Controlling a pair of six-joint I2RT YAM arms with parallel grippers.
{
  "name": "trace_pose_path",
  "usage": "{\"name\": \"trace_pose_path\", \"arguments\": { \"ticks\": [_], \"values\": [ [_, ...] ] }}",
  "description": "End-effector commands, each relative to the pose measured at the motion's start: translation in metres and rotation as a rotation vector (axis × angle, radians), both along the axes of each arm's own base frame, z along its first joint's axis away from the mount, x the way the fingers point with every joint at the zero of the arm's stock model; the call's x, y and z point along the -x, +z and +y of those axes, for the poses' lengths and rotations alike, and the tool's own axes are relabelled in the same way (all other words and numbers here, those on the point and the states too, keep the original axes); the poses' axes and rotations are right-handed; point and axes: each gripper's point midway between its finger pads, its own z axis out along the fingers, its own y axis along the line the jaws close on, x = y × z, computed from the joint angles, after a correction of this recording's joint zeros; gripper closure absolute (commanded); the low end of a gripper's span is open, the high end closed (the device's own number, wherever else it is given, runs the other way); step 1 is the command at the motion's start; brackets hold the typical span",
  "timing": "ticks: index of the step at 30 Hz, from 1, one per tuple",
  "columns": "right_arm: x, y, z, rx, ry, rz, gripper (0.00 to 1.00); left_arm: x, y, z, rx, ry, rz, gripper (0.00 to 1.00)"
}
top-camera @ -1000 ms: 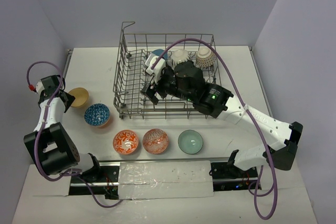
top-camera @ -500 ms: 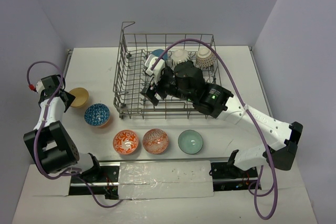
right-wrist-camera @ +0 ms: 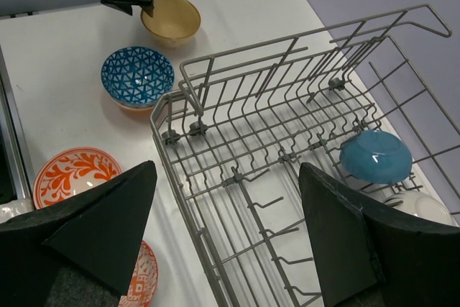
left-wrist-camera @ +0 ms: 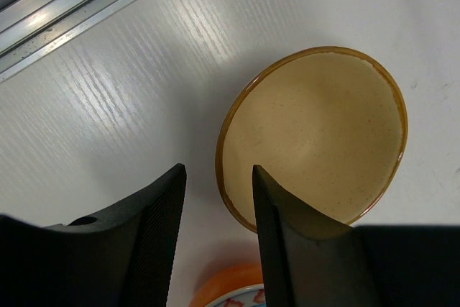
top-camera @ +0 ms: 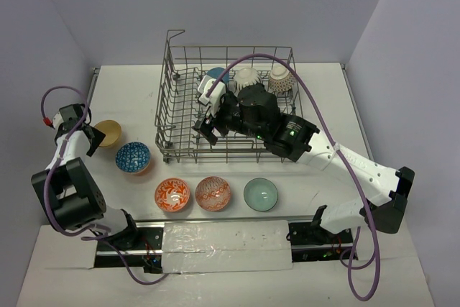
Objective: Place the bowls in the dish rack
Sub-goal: Pick up the bowl from the corner of the board.
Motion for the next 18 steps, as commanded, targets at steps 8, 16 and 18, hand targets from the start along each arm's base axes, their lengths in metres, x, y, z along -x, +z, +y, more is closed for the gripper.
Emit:
{"name": "trace_pose_path", "arguments": {
  "ticks": [8,16,18],
  "values": [
    [-0.0020,0.0057,-0.0009,-0.003,-0.003,-0.020,0.13,-0.0138,0.0041,0.0050,-0.001,0.007,-0.033,0.52],
    [-0.0002,0.0073,-0.0016,-0.001,-0.008,-0.027,0.13,-0.0125,0.0021,0.0058,-0.021,0.013,-0.012,0.59],
    [0.0001,0.0079,-0.0019,-0.002,-0.009,-0.028,0.13,-0.0126,0.0026,0.0058,-0.026,0.014,-0.010,0.62]
  ]
}}
